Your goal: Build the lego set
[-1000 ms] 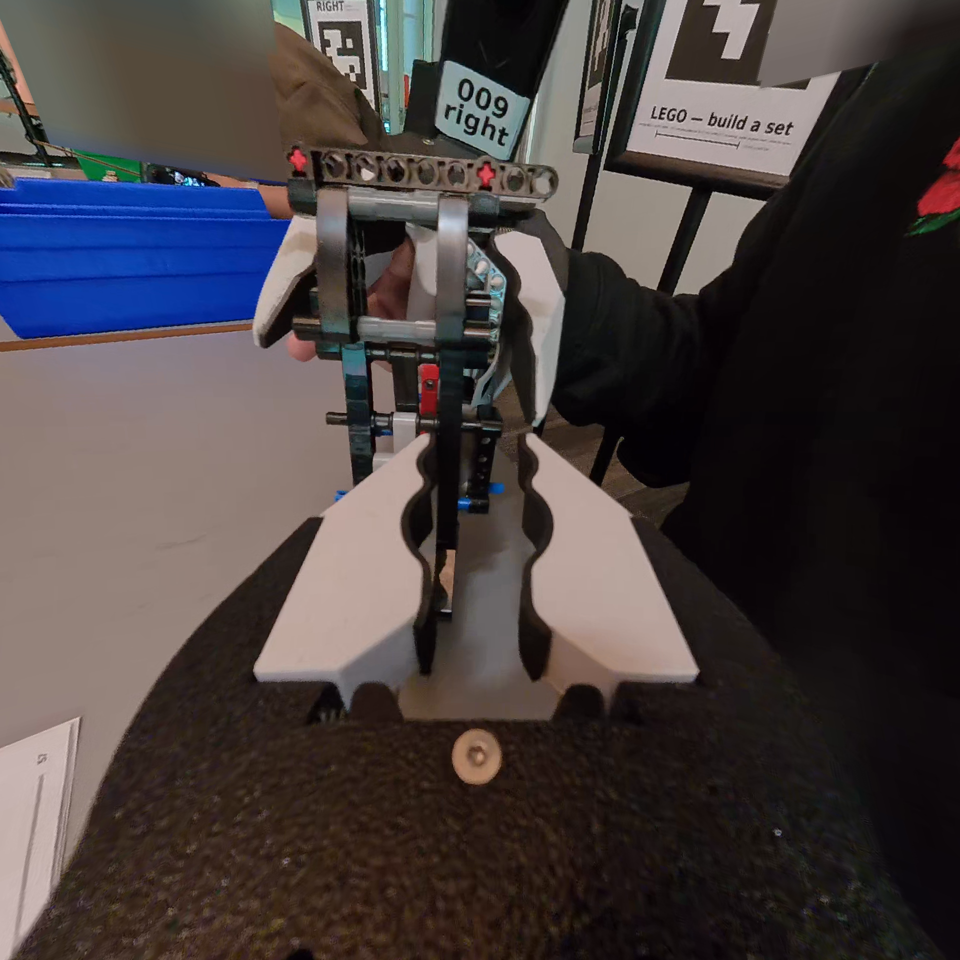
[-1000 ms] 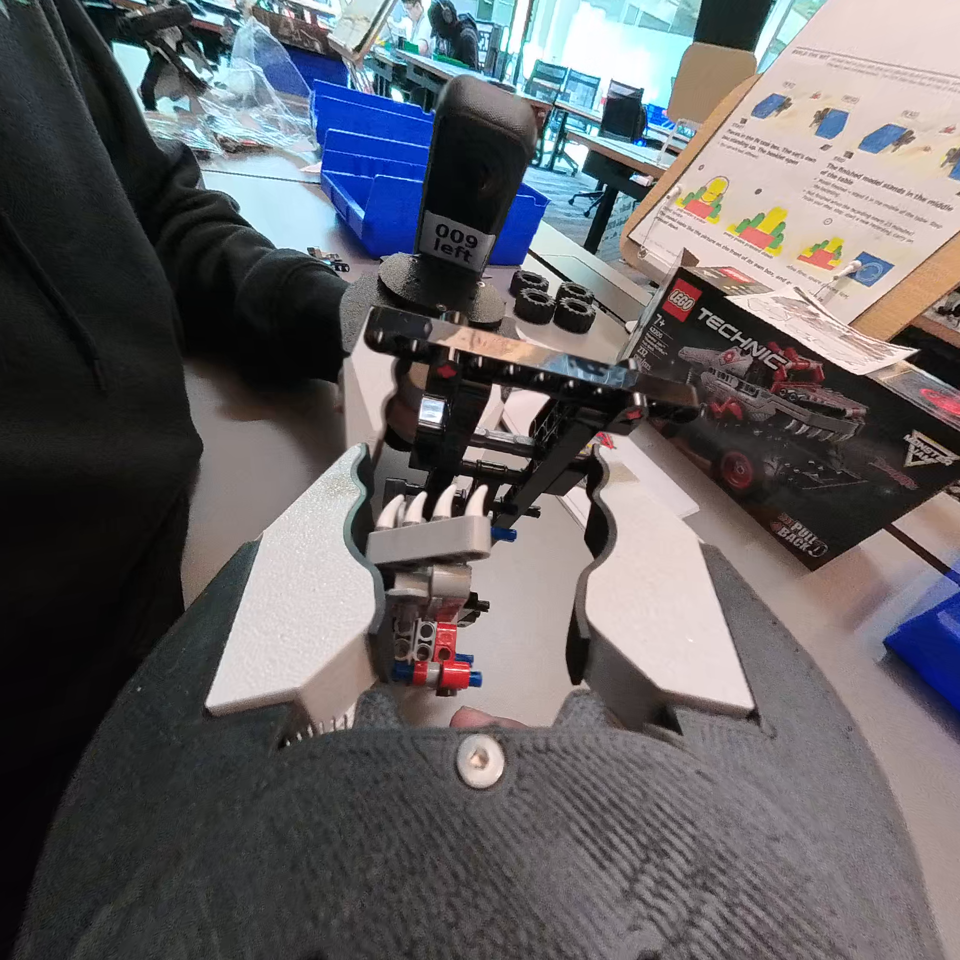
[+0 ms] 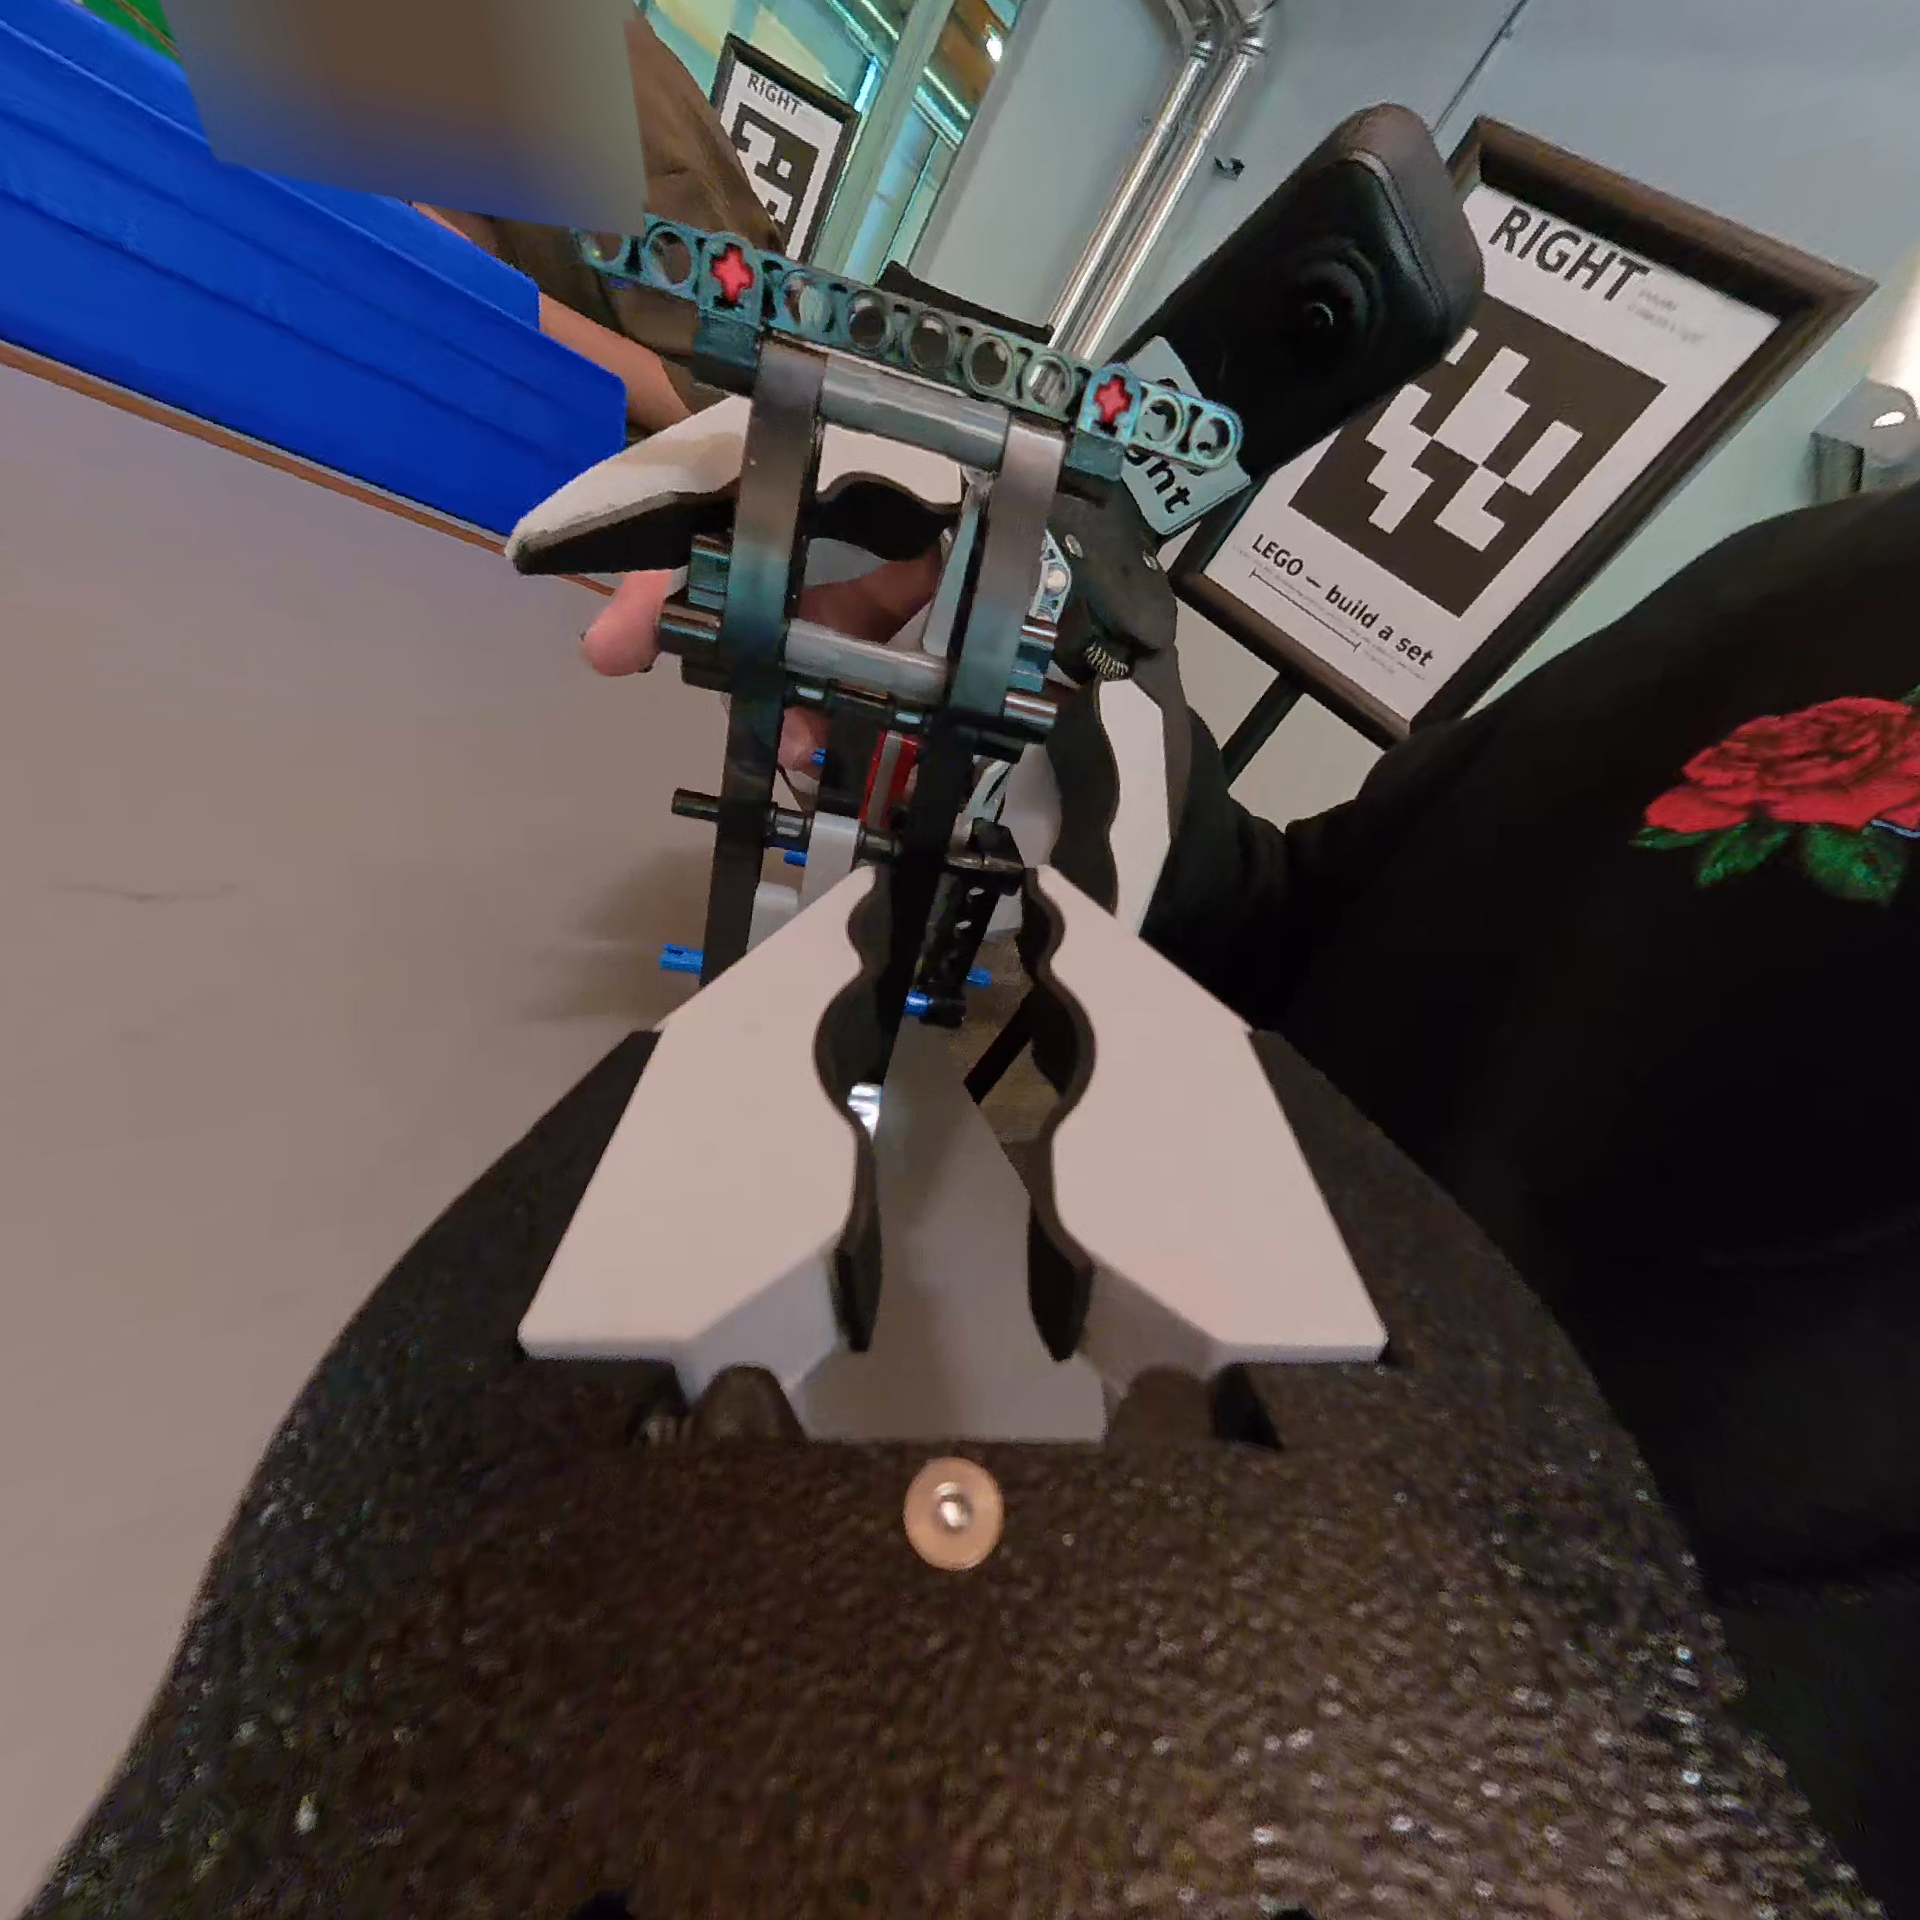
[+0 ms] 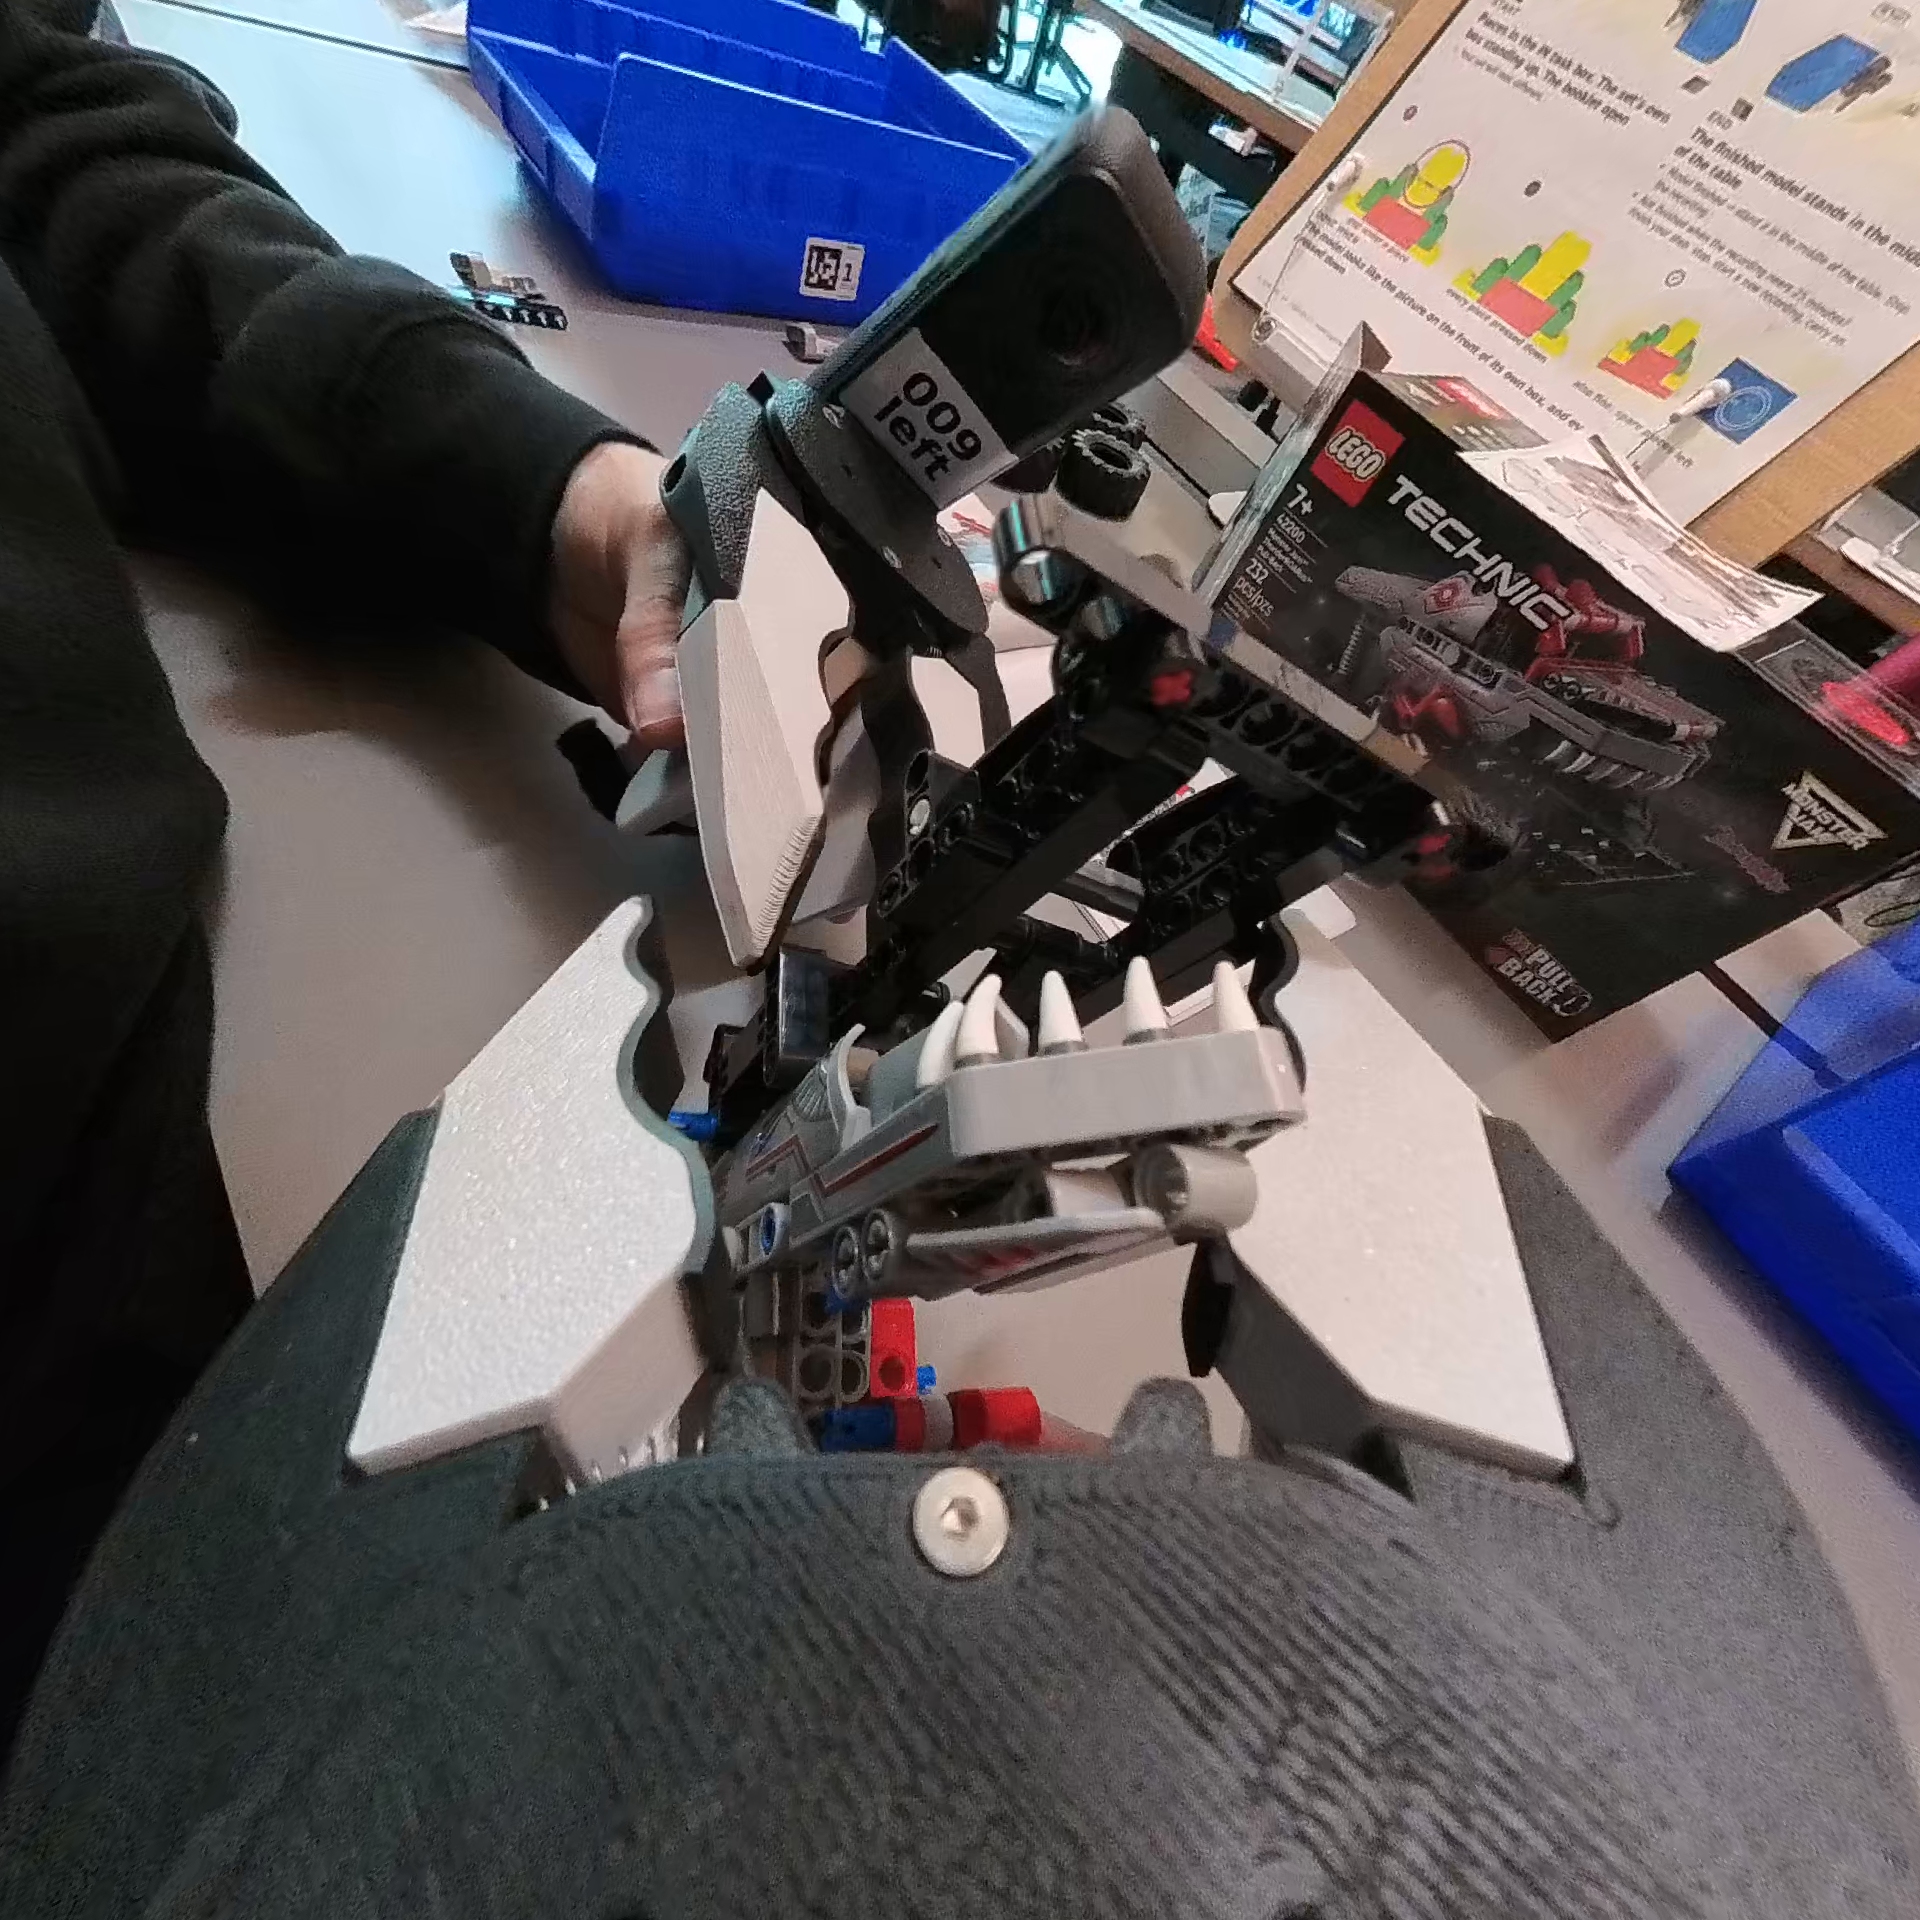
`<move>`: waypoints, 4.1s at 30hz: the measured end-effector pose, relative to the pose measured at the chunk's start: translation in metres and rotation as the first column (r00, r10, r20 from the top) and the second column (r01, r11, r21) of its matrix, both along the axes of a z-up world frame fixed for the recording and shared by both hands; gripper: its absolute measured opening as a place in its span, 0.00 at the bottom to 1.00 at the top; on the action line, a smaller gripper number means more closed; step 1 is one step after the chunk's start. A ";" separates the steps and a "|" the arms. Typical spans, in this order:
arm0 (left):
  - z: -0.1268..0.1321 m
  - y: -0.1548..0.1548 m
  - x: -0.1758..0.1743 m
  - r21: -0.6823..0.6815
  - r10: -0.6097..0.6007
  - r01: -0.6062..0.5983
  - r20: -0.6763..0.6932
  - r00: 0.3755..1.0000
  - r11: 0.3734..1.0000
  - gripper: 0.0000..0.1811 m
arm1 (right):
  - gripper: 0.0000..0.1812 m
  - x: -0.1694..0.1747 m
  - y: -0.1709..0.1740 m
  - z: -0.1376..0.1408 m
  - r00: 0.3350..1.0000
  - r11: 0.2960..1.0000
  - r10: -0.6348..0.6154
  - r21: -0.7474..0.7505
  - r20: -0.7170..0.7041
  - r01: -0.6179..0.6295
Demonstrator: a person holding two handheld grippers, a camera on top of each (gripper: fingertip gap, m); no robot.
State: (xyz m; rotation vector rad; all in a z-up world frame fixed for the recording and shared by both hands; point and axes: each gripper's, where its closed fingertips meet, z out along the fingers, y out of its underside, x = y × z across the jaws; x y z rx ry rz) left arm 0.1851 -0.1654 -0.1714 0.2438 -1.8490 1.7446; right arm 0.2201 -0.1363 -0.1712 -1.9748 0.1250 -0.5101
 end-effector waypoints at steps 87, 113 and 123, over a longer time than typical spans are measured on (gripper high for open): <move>0.010 0.001 0.004 -0.046 0.092 -0.084 0.696 0.713 0.995 0.17 | 0.36 -0.013 -0.019 0.008 0.962 0.967 0.234 0.131 -0.139 -0.217; -0.001 0.000 0.023 -0.027 0.129 -0.149 0.664 0.736 0.988 0.11 | 0.33 0.003 -0.016 0.000 0.967 0.983 0.174 0.094 -0.185 -0.159; 0.001 0.002 0.024 -0.055 0.147 -0.148 0.663 0.734 0.987 0.12 | 0.33 0.003 -0.013 0.000 0.956 0.982 0.182 0.095 -0.230 -0.164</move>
